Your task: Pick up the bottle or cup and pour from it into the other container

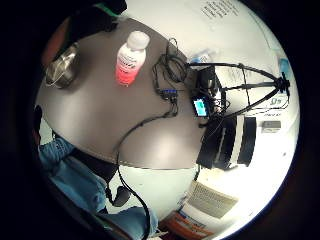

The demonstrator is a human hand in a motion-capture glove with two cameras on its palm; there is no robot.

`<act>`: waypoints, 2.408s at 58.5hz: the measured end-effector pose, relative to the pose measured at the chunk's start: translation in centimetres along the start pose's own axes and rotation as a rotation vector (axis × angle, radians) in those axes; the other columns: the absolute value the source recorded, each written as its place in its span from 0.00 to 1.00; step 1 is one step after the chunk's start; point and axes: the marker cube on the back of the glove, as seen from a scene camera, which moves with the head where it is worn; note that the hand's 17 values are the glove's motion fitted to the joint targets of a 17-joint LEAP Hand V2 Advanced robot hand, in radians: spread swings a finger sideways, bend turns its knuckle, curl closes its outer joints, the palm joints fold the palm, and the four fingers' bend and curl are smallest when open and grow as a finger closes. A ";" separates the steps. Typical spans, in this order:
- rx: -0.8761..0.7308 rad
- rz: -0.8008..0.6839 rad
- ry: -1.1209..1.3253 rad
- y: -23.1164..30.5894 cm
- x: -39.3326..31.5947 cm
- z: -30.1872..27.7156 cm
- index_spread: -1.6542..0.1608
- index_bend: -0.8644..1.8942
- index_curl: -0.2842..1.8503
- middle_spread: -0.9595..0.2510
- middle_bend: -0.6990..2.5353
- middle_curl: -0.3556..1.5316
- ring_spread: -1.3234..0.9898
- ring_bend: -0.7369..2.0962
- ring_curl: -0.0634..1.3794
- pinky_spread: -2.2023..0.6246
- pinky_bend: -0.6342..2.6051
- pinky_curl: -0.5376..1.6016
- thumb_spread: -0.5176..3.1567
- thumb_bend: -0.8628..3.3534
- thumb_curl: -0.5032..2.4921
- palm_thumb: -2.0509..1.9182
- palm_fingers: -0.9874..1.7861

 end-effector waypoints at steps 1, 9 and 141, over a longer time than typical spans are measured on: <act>0.001 0.004 -0.003 0.1 0.3 0.0 0.75 0.37 0.27 0.81 0.27 0.34 0.60 0.36 0.22 0.85 0.34 0.36 0.39 0.22 0.32 0.74 0.52; 0.023 0.028 -0.011 0.8 3.2 -0.6 0.74 0.36 0.27 0.81 0.27 0.35 0.60 0.36 0.24 0.85 0.34 0.37 0.39 0.21 0.32 0.74 0.51; 0.330 -0.054 -1.252 -15.0 6.6 17.2 0.84 0.36 0.29 0.77 0.31 0.42 0.53 0.43 0.31 0.78 0.35 0.39 0.26 0.20 0.36 0.80 0.72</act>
